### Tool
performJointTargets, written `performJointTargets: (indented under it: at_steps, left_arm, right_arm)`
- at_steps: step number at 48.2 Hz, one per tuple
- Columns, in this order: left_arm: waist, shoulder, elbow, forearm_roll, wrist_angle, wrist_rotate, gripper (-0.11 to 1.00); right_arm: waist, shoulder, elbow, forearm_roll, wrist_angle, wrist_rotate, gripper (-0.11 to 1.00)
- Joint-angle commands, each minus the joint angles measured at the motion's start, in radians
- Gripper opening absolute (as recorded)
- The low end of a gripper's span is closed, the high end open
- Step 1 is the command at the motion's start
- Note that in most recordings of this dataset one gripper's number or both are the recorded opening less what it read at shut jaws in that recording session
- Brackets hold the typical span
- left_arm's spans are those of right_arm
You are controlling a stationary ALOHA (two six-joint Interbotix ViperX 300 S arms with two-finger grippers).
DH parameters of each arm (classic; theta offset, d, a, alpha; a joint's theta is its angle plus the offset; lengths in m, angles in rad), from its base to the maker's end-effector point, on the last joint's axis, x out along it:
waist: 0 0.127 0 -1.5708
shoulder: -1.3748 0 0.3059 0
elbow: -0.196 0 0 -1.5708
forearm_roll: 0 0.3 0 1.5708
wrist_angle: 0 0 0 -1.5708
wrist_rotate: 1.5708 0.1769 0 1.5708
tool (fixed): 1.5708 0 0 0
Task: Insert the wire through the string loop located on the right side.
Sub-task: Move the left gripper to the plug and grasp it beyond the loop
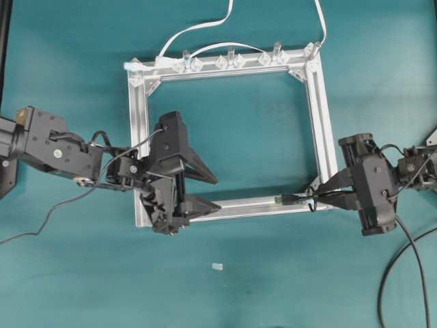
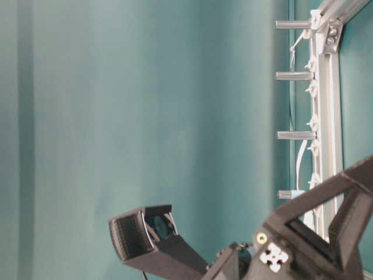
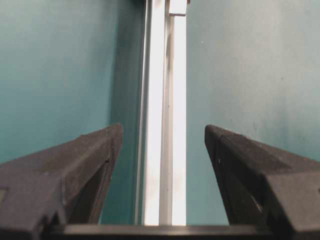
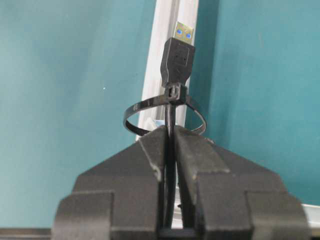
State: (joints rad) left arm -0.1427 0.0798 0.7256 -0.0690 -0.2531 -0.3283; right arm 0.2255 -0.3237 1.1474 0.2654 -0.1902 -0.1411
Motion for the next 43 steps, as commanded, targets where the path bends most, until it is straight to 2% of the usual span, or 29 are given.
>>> performJointTargets:
  at_steps: [1, 19, 43]
  left_arm:
    - [-0.005, 0.003, -0.034, 0.003, -0.005, -0.002, 0.73]
    - [0.008, 0.118, -0.15, 0.011, -0.011, 0.014, 0.73]
    - [0.011, 0.235, -0.314, 0.012, -0.048, 0.091, 0.73]
  right_arm:
    - [0.0, -0.005, -0.011, -0.002, -0.009, 0.0, 0.06]
    - [0.0, -0.005, -0.014, -0.002, -0.009, 0.0, 0.06]
    - [0.0, -0.005, -0.012, -0.002, -0.031, 0.0, 0.06]
